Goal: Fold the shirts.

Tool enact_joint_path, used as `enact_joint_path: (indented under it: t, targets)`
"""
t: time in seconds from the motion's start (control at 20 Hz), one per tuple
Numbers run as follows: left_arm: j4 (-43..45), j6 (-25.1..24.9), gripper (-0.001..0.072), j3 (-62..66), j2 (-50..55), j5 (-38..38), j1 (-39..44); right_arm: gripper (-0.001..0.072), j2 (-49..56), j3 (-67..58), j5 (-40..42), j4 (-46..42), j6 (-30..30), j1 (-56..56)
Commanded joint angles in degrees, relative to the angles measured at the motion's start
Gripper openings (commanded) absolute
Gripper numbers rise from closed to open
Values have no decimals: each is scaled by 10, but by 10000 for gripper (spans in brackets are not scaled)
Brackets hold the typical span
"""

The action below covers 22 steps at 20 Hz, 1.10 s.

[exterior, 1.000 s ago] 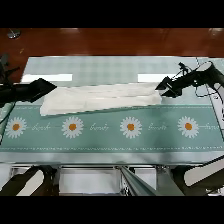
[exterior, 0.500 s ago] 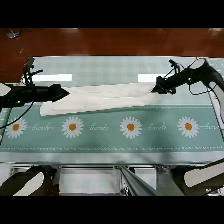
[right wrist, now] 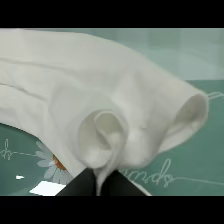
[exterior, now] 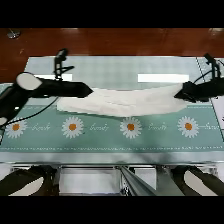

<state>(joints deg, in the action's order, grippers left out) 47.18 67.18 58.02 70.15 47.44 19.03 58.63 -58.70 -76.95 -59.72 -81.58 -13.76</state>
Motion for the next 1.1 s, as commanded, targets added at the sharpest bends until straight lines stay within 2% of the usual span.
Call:
enact_joint_path:
  t: [0.0, 0.1, 0.25, 0.55, 0.7, 0.85, 1.05]
  targets:
    - [102, 59, 16, 103, 116, -43, 114, 43, -149, 73, -9, -2, -37, -9]
    - [134, 131, 16, 199, 207, -3, 160, 43, -183, 74, -20, -1, -48, -9]
    - [127, 182, 17, 302, 314, 45, 223, 43, -204, 74, -26, -2, -50, -9]
    - [-33, 182, 17, 371, 425, 36, 305, 43, -204, 74, -19, 30, -43, -9]
    - [-69, 181, 18, 382, 437, 35, 330, 43, -204, 74, -15, 31, -41, -9]
    - [-69, 180, 17, 413, 433, 67, 301, 43, -203, 74, -18, 33, -39, -9]
    - [-69, 196, 17, 428, 380, 106, 159, 43, -202, 74, -5, 33, -48, 38]
